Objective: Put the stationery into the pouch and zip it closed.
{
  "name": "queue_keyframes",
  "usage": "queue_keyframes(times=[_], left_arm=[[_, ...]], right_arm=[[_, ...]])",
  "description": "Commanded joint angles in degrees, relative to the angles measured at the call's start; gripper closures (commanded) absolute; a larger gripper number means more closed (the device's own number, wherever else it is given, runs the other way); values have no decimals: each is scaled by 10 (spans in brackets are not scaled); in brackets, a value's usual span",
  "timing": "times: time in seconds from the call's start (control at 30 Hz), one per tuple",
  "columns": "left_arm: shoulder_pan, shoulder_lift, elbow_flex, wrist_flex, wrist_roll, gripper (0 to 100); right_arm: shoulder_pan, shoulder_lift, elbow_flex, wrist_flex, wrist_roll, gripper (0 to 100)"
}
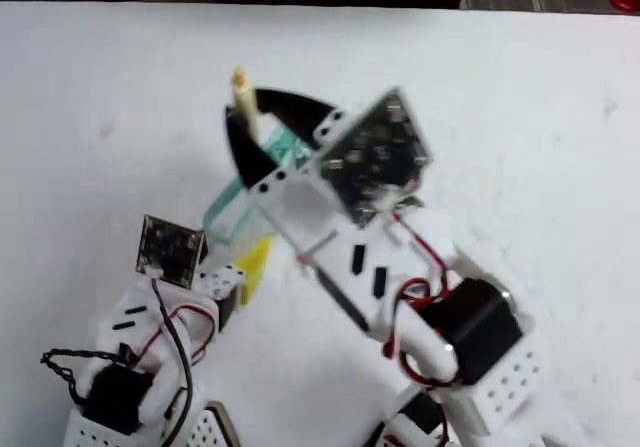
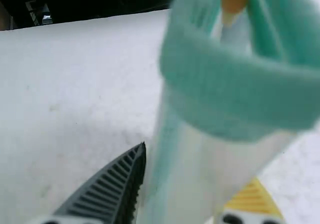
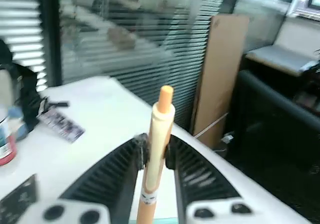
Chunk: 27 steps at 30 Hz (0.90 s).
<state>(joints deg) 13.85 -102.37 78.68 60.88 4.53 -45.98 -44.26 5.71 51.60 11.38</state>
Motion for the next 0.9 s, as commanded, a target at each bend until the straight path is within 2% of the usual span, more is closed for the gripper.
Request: queue_keyframes(times=[0.0,0.13,0.3,0.57,0.7,0.87], left_arm=[[7,3,-11,-12,-3,774],[7,3,-11,-12,-3,774],[7,3,-11,-11,-3,774],[7,3,-11,-11,-3,774],[7,3,-5,-16,-3,774],[7,3,-5,-17,-3,774]], right_arm=[[-36,3,-9,5,7,981],[-51,7,-10,26,8,976],[-51,7,-10,59,6,839],[-46,2,-15,65,-15,832],[16,6,-34,65,-18,832],[153,7,-22,65,-18,833]])
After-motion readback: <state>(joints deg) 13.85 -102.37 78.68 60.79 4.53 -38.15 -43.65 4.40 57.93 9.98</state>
